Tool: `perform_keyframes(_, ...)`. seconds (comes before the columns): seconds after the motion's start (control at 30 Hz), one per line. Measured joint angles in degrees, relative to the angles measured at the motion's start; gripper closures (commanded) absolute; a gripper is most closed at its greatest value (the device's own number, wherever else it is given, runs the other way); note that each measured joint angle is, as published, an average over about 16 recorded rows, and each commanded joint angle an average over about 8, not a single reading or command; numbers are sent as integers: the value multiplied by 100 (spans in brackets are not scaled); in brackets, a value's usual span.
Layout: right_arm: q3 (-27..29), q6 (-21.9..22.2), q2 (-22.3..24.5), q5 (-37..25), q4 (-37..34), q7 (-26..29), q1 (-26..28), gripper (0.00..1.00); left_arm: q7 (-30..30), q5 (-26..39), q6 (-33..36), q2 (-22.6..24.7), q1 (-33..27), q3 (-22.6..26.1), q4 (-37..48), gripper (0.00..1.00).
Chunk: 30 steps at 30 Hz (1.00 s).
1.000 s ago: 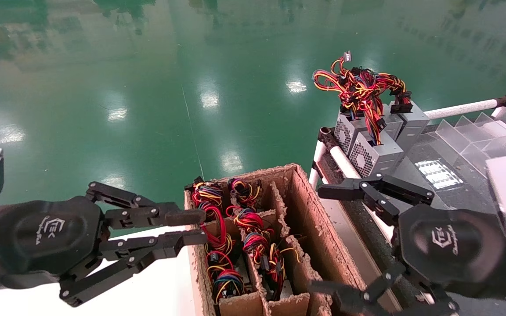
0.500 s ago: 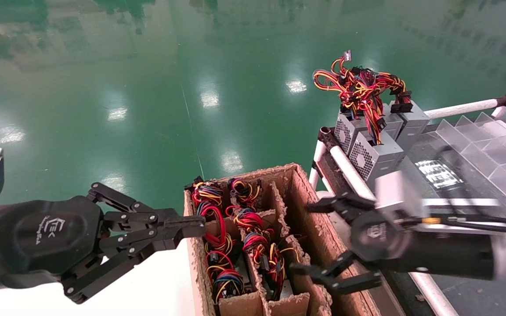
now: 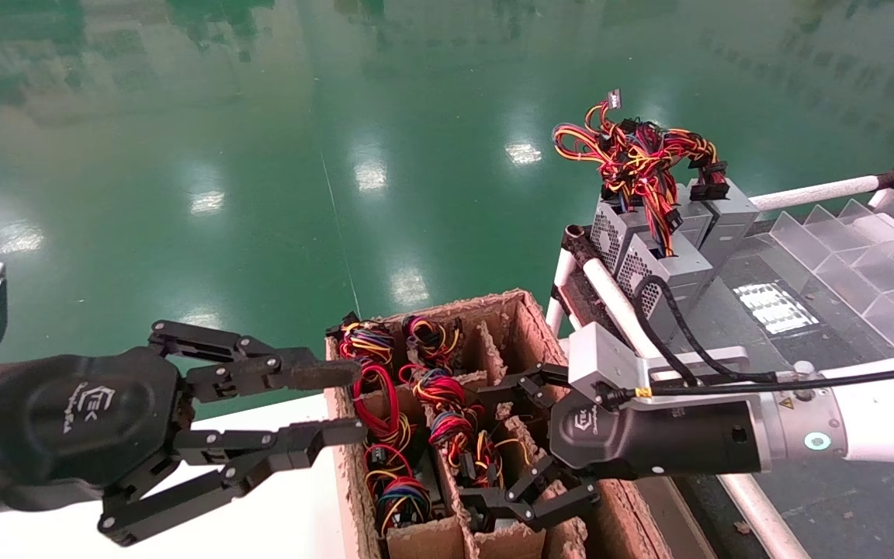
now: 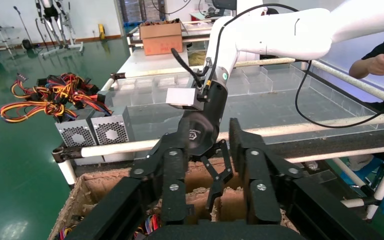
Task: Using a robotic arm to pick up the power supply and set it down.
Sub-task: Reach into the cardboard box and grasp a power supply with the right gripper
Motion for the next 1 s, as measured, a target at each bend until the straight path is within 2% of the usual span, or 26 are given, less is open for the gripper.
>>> perform_keyframes(0.57,-164,159,-510,-249,-822,-877,135,100,2,-2,-1,-1,-1,3,0,0)
perform_keyframes(1.0,-149,214,-681,-263,-1236,-1427,163,100,3,-4,-2,-2,-1,6,0,0)
